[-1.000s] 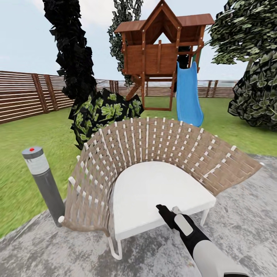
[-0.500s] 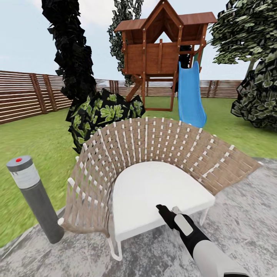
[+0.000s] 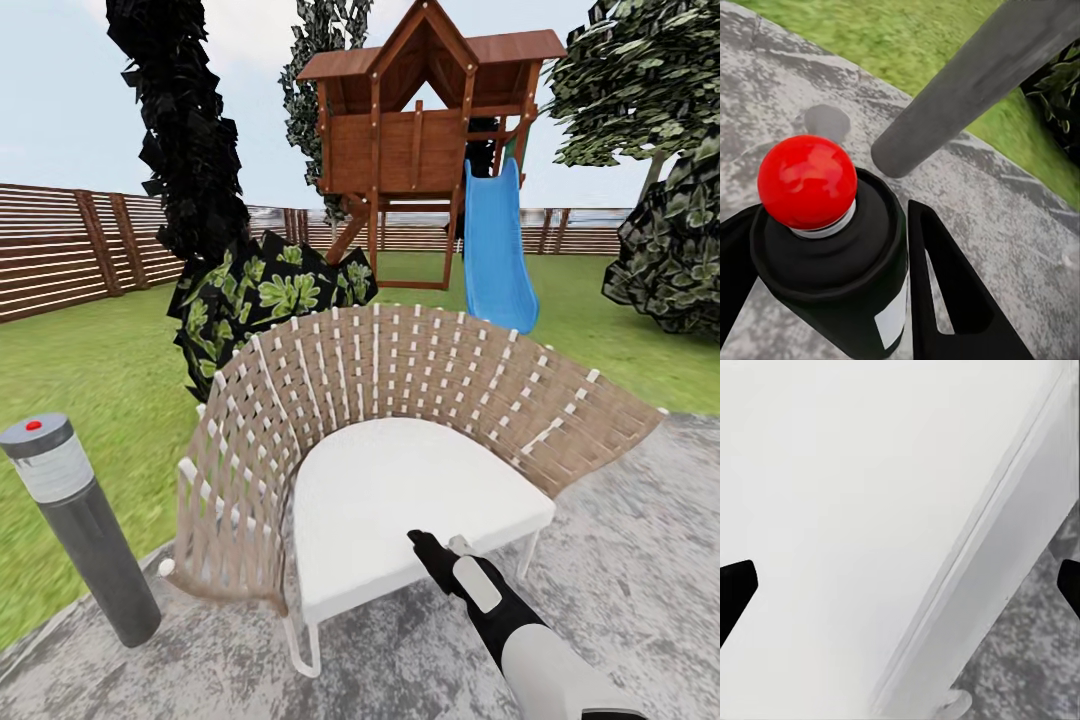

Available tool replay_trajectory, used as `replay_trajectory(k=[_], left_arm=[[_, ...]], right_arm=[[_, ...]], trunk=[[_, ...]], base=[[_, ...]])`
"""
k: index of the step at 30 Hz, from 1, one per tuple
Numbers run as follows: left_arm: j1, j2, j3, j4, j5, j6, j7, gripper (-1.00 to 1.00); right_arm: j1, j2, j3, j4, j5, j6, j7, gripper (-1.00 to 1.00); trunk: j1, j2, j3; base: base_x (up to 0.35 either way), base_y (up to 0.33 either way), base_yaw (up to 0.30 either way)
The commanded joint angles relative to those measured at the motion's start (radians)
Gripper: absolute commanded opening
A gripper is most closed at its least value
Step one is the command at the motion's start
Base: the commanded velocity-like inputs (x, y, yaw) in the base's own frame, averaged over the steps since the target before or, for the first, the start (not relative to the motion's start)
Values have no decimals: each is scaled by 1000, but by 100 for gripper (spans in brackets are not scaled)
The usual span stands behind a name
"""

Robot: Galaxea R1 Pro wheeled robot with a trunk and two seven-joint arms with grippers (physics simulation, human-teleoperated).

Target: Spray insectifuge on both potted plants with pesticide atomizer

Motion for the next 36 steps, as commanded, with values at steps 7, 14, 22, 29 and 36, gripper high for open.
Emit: replay_trajectory(k=[7,14,22,29,36], left_arm=[[0,0,0,0,0,1,0,-100],[0,-5,-1,1,0,1,0,-100],[0,-6,-1,1,0,1,1,-100],[0,-6,-1,1,0,1,1,-100],[0,-6,-1,1,0,1,1,-100]], right_arm=[[0,0,0,0,0,-3,0,100],[0,0,0,0,0,-4,0,100],[0,0,0,0,0,-4,0,100],[0,0,0,0,-1,-4,0,100],[0,0,0,0,0,-4,0,100]], trunk=[[0,0,0],[0,0,0],[0,0,0],[0,0,0],[0,0,0]], base=[[194,0,0],[168,0,0],[125,0,0],[143,0,0],[66,14,0]])
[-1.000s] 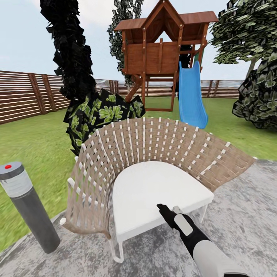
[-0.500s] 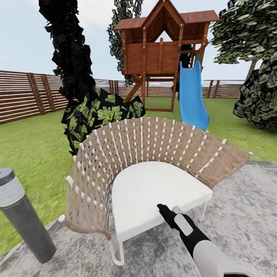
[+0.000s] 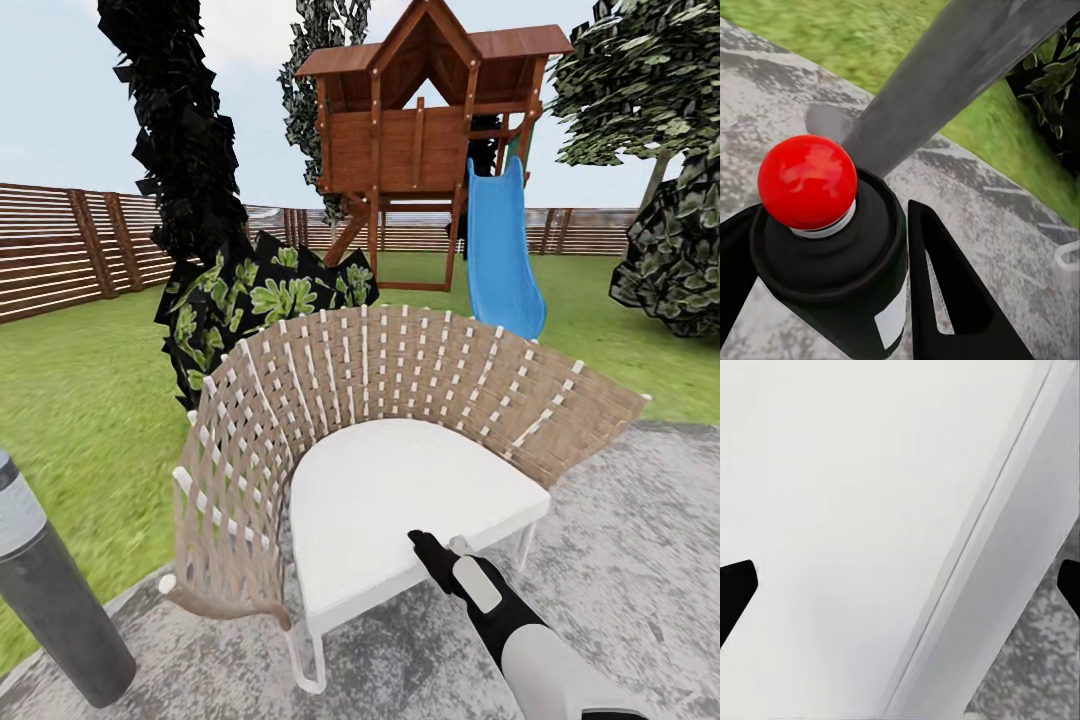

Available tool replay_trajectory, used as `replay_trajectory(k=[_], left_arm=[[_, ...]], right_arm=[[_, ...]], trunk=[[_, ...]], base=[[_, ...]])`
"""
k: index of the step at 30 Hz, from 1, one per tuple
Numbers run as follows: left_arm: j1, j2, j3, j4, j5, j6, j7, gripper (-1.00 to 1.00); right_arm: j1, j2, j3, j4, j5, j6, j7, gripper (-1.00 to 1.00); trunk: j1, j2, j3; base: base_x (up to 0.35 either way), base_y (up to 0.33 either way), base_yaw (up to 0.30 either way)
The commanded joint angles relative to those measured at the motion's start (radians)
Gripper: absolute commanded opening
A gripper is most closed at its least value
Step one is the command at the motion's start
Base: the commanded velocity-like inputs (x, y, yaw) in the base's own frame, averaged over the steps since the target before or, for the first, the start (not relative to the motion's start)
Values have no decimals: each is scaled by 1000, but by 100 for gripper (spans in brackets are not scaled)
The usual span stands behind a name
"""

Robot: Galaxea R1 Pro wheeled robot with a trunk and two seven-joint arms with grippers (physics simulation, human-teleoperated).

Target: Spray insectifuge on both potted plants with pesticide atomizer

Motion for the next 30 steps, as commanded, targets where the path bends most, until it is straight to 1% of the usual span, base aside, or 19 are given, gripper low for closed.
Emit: replay_trajectory(k=[1,4,7,12,19,26,30], left_arm=[[0,0,0,0,0,0,0,-100],[0,0,0,0,0,0,0,-100],[0,0,0,17,-4,0,-1,-100],[0,0,0,21,-5,0,-2,-100],[0,0,0,20,-5,-1,-2,-100],[0,0,0,20,-5,-2,-2,-100],[0,1,0,20,-5,0,-2,-100]], right_arm=[[0,0,0,-1,-4,0,1,100],[0,0,0,-1,-4,0,1,100],[0,0,0,-1,-3,0,1,100],[0,0,0,-1,-4,0,1,100],[0,0,0,-1,-3,0,1,100],[0,0,0,-1,-3,0,1,100],[0,0,0,-1,-3,-1,1,100]], trunk=[[0,0,0],[0,0,0],[0,0,0],[0,0,0],[0,0,0],[0,0,0],[0,0,0]], base=[[271,66,0],[185,34,0],[18,3,0],[4,0,0],[215,0,0],[-4,-3,0],[-275,-105,0]])
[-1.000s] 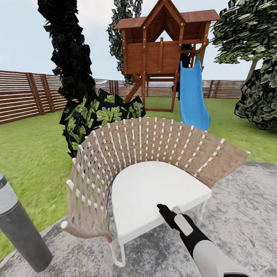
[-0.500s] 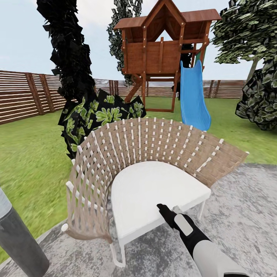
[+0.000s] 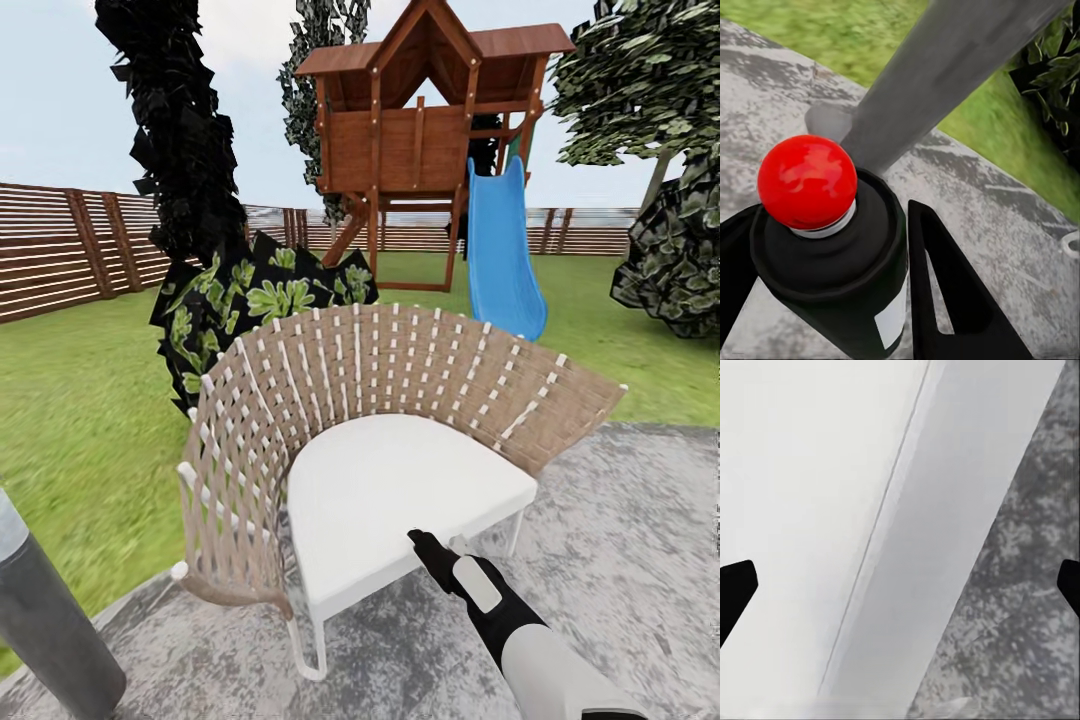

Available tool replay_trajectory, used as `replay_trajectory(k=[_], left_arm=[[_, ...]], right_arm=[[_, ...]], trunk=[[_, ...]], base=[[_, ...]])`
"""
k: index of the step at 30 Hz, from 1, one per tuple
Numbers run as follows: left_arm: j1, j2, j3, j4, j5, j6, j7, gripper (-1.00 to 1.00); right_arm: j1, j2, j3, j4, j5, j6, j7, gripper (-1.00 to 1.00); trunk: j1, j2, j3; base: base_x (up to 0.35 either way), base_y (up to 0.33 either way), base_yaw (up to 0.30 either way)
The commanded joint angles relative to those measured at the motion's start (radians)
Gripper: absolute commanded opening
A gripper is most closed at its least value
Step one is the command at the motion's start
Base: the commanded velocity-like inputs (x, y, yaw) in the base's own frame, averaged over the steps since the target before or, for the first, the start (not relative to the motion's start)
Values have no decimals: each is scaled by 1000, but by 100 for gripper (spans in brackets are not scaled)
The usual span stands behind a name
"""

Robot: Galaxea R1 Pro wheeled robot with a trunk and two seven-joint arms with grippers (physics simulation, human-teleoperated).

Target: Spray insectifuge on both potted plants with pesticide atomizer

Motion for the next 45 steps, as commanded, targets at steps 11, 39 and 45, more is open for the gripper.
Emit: replay_trajectory(k=[11,39,45], left_arm=[[-4,1,-1,0,2,1,1,-100],[-90,3,-115,-54,-314,207,-69,-100],[-150,2,-187,-44,-432,267,-70,-100]], right_arm=[[0,-12,-14,-20,-3,-73,-8,100],[368,-446,-52,-959,263,381,-19,100],[368,-449,1,-991,316,410,-14,100]], trunk=[[0,0,0],[0,0,2],[0,0,2]], base=[[-326,-95,0],[-192,-63,-139],[0,0,-297]])
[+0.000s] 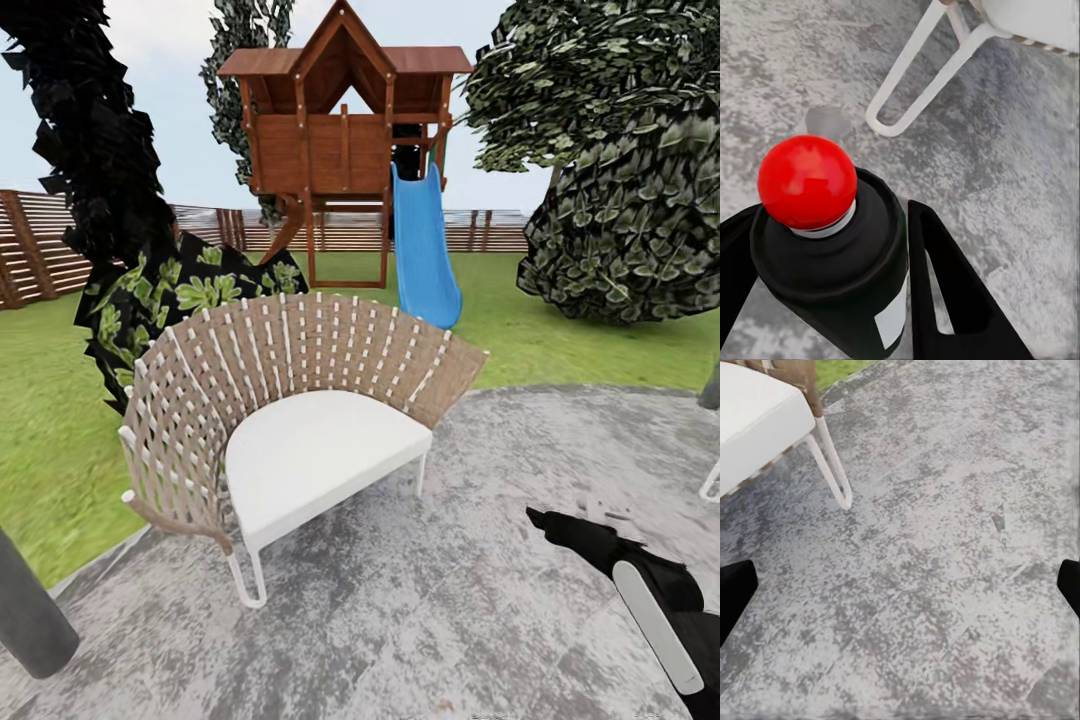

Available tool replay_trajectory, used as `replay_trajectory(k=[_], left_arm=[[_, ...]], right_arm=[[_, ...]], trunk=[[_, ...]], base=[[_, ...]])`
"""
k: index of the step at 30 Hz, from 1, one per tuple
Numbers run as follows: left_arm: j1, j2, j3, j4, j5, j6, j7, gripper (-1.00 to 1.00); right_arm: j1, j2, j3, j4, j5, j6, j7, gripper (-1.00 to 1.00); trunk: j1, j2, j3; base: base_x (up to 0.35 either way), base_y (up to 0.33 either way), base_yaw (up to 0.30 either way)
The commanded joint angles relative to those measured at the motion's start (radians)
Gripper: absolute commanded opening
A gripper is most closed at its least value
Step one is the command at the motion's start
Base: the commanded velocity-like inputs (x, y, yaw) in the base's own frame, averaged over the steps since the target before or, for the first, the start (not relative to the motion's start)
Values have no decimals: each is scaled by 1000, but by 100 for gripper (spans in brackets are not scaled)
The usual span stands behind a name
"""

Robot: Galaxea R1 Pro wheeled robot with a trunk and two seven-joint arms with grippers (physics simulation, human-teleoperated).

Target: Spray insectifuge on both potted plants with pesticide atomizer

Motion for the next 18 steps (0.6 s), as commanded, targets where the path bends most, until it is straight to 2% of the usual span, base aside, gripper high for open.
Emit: replay_trajectory(k=[1,3,5,7,9,10,11,12,13,14,15,16,18], left_arm=[[-3,0,-1,1,-5,0,0,-100],[-18,-2,-6,3,-15,4,-2,-100],[-21,-3,-6,2,-29,26,-3,-100],[-25,-9,-7,1,-64,51,-21,-100],[-37,-34,-6,0,-108,71,-37,-100],[-63,-95,-6,1,-232,94,-38,-100],[-76,-130,-6,3,-296,108,-37,-100],[-83,-154,-6,3,-340,120,-36,-100],[-103,-195,-5,4,-417,151,-34,-100],[-114,-210,-5,5,-445,167,-33,-100],[-132,-229,-5,4,-473,192,-32,-100],[-153,-243,-5,4,-488,217,-33,-100],[-196,-267,-5,5,-501,265,-33,-100]], right_arm=[[0,0,7,0,2,0,0,100],[0,-3,10,0,5,0,0,100],[0,-5,-14,1,7,0,0,100],[0,-4,-79,4,6,15,-1,100],[0,3,-155,6,5,55,-1,100],[0,6,-186,9,5,68,-2,100],[0,7,-192,11,3,69,-4,100],[0,7,-201,14,0,71,-4,100],[0,7,-243,17,-3,74,-13,100],[0,12,-268,18,-3,75,-24,100],[0,37,-309,20,-2,75,-58,100],[0,58,-340,23,-4,73,-94,100],[0,76,-386,25,-11,70,-135,100]], trunk=[[0,0,0],[0,0,0],[0,0,0],[0,0,0],[0,0,0],[0,0,0],[0,0,0],[0,0,0],[0,0,0],[0,0,0],[0,0,0],[0,0,0],[0,0,0]], base=[[0,0,-297],[0,0,-297],[0,0,-297],[0,0,-297],[0,0,-297],[0,0,-297],[0,0,-297],[0,0,-297],[0,0,-297],[0,0,-297],[0,0,-297],[0,0,-297],[0,0,-297]])
